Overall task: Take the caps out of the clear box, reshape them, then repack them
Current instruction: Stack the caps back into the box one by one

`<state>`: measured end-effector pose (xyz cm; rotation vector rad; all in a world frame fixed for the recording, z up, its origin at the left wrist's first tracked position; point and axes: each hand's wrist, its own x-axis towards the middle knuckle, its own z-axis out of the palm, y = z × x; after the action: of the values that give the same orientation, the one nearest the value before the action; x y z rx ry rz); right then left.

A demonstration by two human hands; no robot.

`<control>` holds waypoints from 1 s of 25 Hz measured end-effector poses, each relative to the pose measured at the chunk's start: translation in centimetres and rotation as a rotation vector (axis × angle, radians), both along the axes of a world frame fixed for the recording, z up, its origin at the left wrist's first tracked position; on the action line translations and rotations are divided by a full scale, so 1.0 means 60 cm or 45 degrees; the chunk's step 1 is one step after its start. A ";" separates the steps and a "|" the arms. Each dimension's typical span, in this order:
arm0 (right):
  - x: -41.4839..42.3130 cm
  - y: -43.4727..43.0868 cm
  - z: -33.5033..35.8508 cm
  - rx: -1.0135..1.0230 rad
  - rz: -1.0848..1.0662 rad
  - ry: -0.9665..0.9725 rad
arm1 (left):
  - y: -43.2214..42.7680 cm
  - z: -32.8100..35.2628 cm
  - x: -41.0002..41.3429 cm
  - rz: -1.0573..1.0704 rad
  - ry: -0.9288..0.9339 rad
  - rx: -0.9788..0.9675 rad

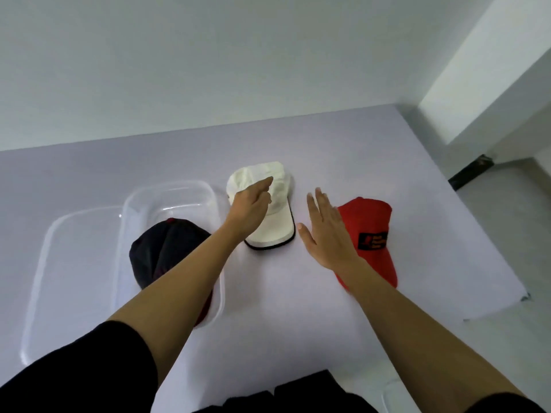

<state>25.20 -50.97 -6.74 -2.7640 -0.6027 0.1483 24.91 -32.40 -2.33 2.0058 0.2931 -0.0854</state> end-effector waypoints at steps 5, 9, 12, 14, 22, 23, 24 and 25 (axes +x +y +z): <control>0.007 -0.151 -0.026 0.029 -0.150 0.019 | -0.135 -0.051 0.037 -0.141 0.105 -0.026; 0.003 -0.250 -0.057 0.101 -0.296 0.228 | -0.202 -0.095 0.052 -0.226 0.298 -0.088; 0.002 -0.287 -0.077 0.276 -0.438 0.585 | -0.224 -0.110 0.058 -0.262 0.401 -0.180; 0.003 -0.296 -0.090 0.380 -0.420 0.714 | -0.232 -0.118 0.061 -0.224 0.391 -0.222; 0.050 -0.273 -0.087 0.918 -0.639 0.693 | -0.204 -0.119 0.045 -0.210 0.449 -0.765; 0.056 -0.272 -0.088 0.919 -0.602 0.698 | -0.202 -0.115 0.041 -0.203 0.458 -0.797; 0.061 -0.271 -0.089 0.931 -0.572 0.706 | -0.201 -0.112 0.038 -0.200 0.464 -0.810; 0.063 -0.267 -0.089 0.951 -0.539 0.712 | -0.198 -0.107 0.033 -0.187 0.467 -0.825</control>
<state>28.99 -67.02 -12.11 -1.9309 0.0818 0.4668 26.90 -44.29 -8.78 1.3541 0.3015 -0.5725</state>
